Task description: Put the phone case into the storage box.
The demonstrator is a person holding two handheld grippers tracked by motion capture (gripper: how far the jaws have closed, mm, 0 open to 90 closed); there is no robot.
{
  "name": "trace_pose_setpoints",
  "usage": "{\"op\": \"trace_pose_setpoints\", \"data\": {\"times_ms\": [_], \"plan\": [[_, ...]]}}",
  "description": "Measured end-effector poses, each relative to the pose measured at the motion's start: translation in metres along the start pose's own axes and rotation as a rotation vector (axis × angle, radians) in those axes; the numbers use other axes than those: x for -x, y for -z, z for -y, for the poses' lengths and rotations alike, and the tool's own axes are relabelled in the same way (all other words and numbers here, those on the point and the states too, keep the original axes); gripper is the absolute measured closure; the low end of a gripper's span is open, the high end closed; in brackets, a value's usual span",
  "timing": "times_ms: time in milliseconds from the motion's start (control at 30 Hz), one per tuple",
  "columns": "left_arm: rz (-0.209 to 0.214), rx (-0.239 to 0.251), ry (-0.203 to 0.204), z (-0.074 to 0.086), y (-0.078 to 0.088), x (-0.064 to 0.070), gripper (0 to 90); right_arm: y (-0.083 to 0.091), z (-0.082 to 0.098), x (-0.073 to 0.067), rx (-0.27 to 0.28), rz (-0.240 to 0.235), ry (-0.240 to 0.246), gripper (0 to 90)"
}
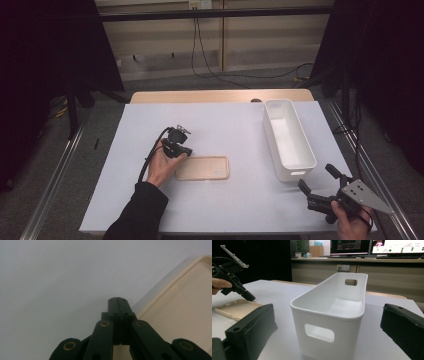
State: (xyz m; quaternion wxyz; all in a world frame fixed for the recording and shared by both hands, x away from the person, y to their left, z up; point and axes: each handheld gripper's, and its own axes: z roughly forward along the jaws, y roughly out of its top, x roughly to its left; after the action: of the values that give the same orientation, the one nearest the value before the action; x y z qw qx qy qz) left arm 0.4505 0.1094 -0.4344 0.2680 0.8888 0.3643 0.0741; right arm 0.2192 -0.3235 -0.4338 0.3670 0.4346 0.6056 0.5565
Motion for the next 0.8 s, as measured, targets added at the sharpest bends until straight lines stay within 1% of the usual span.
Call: {"op": "trace_pose_setpoints", "data": {"times_ms": [133,233,267,333,367,400,500,567,667,800], "plan": [[0.005,0.0,-0.008,0.002,0.002,0.002,90.0,0.0,0.0,0.0,0.0,-0.001,0.0,0.0],[0.01,0.001,-0.006,0.004,0.002,0.002,90.0,0.0,0.0,0.0,0.0,0.0,-0.003,0.0],[0.006,-0.007,-0.019,0.004,0.003,0.002,90.0,0.0,0.0,0.0,0.0,0.0,-0.004,0.0],[0.011,-0.005,-0.018,0.006,0.004,0.003,90.0,0.0,0.0,0.0,0.0,0.0,-0.002,0.0],[0.006,0.0,-0.017,0.007,0.005,0.004,90.0,0.0,0.0,0.0,0.0,0.0,-0.002,0.0],[0.011,-0.006,-0.022,0.008,0.005,0.004,90.0,0.0,0.0,0.0,0.0,-0.001,-0.001,0.0],[0.011,0.004,-0.022,0.011,0.006,0.006,90.0,0.0,0.0,0.0,-0.001,-0.001,-0.002,0.0],[0.018,0.012,-0.017,0.013,0.007,0.005,90.0,0.0,0.0,0.0,-0.001,0.0,-0.001,0.0],[0.022,0.008,-0.029,0.018,0.011,0.007,90.0,0.0,0.0,0.0,-0.001,0.0,-0.001,0.0],[0.023,0.005,-0.038,0.02,0.012,0.009,90.0,0.0,0.0,0.0,-0.001,0.0,-0.003,0.0]]}}
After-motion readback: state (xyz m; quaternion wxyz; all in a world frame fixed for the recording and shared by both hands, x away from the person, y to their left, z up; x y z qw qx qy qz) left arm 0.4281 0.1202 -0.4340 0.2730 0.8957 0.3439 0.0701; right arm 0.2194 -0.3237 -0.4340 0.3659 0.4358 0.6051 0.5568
